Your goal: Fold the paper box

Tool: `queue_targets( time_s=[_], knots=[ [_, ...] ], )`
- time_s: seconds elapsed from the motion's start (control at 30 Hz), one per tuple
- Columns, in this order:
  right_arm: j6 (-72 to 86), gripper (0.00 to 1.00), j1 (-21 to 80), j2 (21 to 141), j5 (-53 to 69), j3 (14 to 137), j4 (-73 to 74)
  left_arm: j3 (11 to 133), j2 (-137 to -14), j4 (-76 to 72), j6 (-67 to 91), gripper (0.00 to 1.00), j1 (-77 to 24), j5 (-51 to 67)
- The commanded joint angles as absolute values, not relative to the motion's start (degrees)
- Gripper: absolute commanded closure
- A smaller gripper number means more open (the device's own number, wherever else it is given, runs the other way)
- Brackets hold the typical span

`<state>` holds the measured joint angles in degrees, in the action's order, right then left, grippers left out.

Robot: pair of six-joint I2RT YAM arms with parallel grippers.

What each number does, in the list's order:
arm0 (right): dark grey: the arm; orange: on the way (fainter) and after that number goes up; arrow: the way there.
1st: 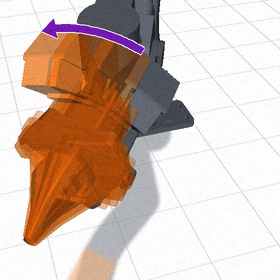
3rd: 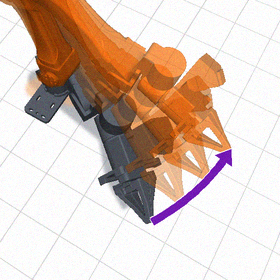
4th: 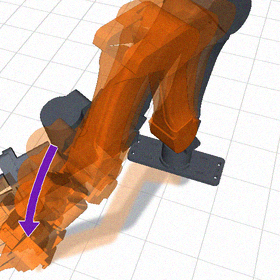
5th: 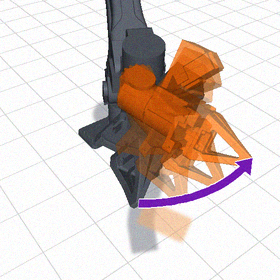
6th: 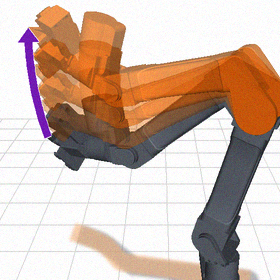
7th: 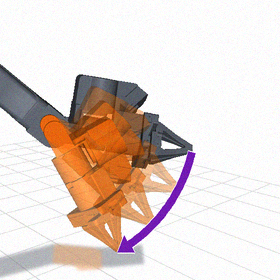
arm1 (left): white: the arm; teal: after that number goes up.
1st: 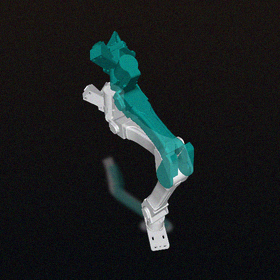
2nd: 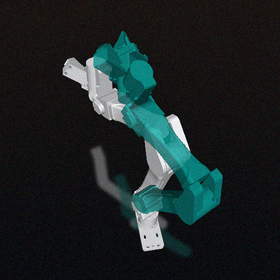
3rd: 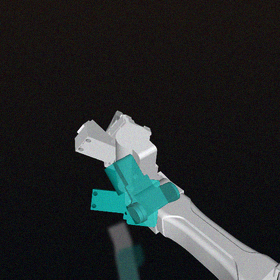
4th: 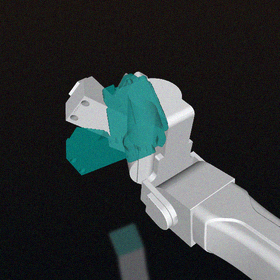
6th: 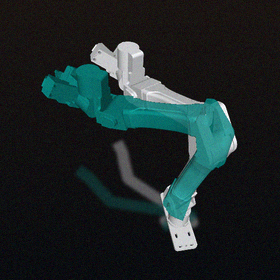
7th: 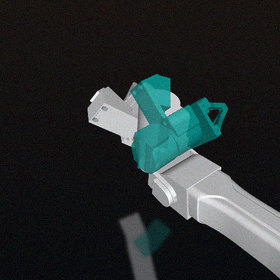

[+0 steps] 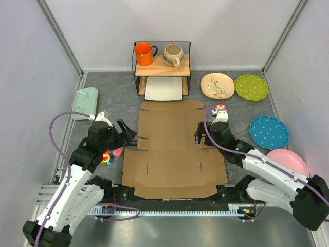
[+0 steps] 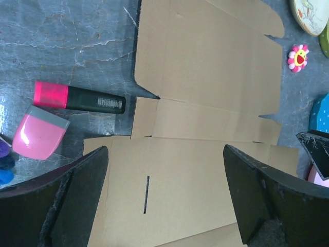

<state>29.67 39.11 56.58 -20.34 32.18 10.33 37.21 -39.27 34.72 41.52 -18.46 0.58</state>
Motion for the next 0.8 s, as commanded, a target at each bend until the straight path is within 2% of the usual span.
queue_targets(
  time_s=[0.0, 0.13, 0.37, 0.57, 0.77],
  knots=[
    [29.5, 0.02, 39.1, 54.8, -14.5, 32.0, 6.1, 36.9, -39.7, 36.9, 42.4, 0.00, -18.5, 3.7],
    [28.1, 0.02, 39.1, 54.0, -9.9, 32.4, 5.4, 34.9, -41.2, 37.3, 44.2, 0.00, -18.5, 3.4],
    [27.5, 0.02, 39.1, 53.2, -8.4, 33.4, 6.9, 34.7, -46.6, 42.1, 50.3, 0.01, -18.5, -4.8],
    [27.2, 0.02, 39.1, 53.5, -7.7, 34.2, 7.6, 34.8, -52.7, 42.8, 50.7, 0.01, -18.6, -4.4],
    [27.1, 0.02, 39.2, 53.5, -7.8, 34.1, 7.7, 34.1, -56.1, 42.0, 50.4, 0.05, -19.6, -3.6]
  ],
)
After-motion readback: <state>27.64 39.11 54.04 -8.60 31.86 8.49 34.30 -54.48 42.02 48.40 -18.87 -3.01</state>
